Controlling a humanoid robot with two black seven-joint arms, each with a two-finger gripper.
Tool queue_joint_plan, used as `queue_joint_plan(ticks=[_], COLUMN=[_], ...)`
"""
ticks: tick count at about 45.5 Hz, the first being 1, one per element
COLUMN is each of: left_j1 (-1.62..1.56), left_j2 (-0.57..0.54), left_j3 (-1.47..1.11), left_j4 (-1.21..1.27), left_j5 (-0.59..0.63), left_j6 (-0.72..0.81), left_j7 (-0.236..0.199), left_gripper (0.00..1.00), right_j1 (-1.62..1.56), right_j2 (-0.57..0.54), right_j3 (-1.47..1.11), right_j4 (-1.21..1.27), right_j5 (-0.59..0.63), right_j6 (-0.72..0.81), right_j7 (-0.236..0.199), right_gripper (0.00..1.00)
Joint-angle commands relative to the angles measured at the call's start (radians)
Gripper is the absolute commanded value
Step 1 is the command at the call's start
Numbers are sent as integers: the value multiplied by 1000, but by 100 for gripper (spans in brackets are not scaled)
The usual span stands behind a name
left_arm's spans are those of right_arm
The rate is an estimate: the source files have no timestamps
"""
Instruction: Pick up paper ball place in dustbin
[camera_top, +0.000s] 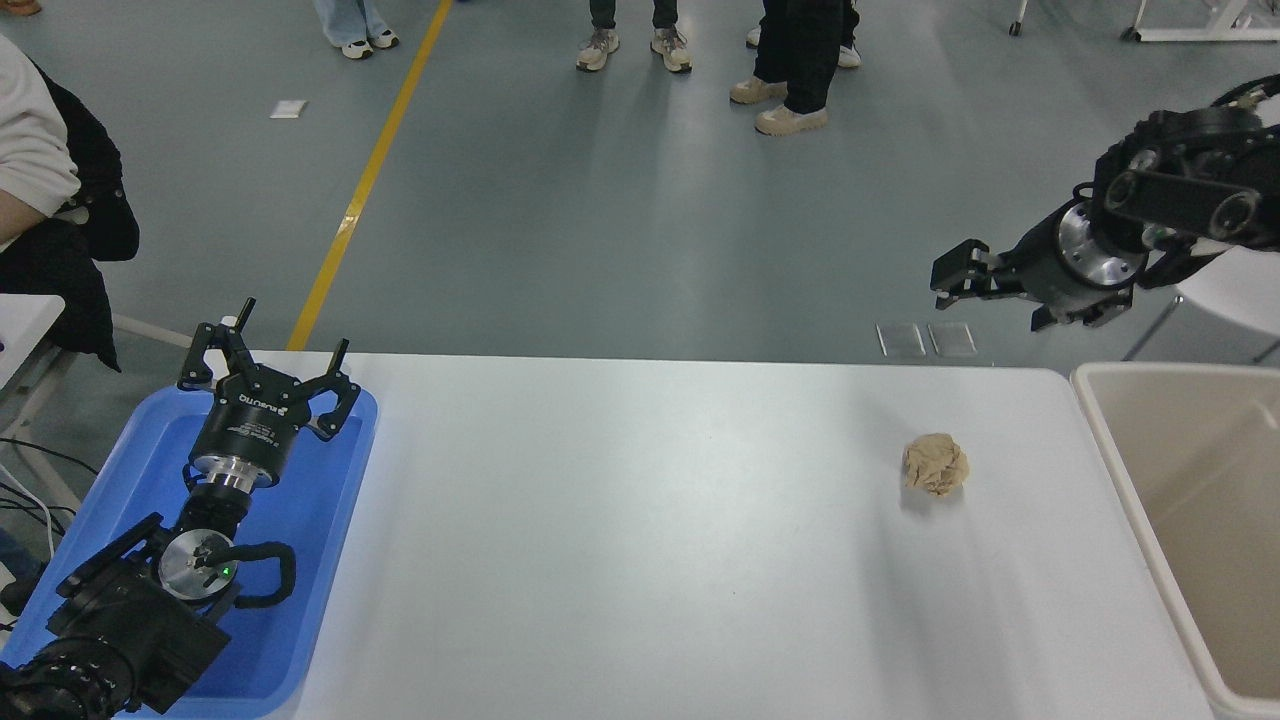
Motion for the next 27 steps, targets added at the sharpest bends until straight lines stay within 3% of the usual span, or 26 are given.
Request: queue_joint_plan(ticks=[1,11,20,27], left_j1=[0,0,0,0], left_j2=[0,0,0,0], left_j3=[0,0,0,0], left_j4=[0,0,0,0], left_j5=[0,0,0,0], left_j6=[0,0,0,0], left_j7=[0,0,0,0], left_gripper=[100,100,100,100], right_j1=[-176,-300,-403,-452], right_j2=[93,179,229,233], right_j3=[8,-2,-5,-5], right_j4=[-97,-272,-307,-311], right_j5=[-3,-28,-138,-172], right_j6=[-138,-176,-328,-357], right_j7=[6,7,7,7], right_gripper=[100,100,100,100])
